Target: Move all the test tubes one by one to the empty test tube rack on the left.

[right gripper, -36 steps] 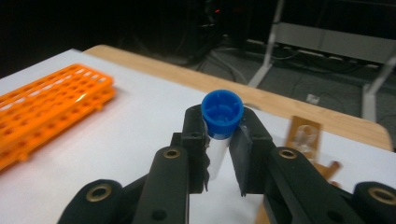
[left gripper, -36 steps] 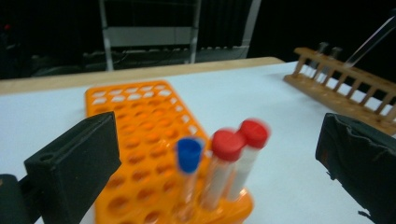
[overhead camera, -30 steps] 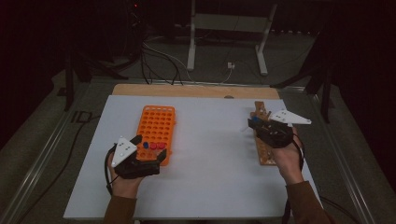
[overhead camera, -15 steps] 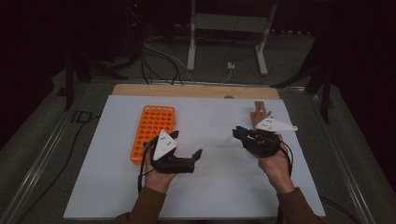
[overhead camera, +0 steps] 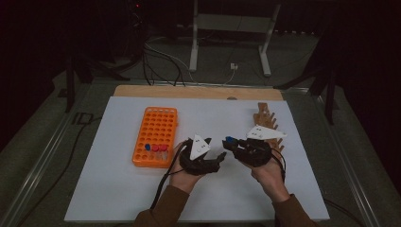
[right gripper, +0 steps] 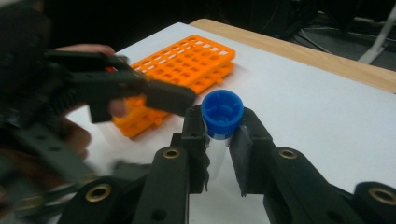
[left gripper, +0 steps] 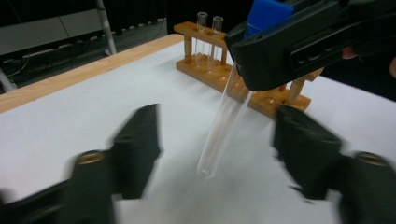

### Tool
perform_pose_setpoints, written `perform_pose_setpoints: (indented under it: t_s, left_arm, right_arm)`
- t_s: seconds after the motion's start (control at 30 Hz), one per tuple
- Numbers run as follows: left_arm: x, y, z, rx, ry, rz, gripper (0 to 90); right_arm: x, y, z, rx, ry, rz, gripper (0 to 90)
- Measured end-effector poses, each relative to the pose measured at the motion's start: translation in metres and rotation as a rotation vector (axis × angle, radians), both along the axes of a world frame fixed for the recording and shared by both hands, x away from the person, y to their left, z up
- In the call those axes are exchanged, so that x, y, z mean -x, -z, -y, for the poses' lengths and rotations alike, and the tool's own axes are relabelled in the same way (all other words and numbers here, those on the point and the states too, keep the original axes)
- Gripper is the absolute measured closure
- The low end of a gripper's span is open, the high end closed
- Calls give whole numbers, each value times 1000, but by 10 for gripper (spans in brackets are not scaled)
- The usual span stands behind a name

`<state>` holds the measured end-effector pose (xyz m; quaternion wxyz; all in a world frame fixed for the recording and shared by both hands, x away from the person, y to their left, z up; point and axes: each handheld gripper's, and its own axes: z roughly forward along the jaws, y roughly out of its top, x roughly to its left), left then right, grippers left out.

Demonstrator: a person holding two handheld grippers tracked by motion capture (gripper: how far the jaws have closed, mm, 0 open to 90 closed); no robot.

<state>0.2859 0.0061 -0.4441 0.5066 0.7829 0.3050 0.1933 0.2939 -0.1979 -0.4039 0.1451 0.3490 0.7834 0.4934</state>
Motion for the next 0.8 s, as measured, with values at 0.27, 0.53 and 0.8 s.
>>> perform_pose_setpoints:
  t_s: [0.27, 0.53, 0.8]
  left_arm:
    - [-1, 2, 2, 11, 35, 1, 642]
    - [0, 2, 1, 7, 63, 9, 742]
    - [0, 2, 2, 0, 77, 12, 777]
  right_arm:
    - [0, 1, -5, -1, -18, -16, 769]
    - [-1, 3, -6, -8, -25, -28, 770]
    - [-1, 3, -5, -18, -28, -26, 748]
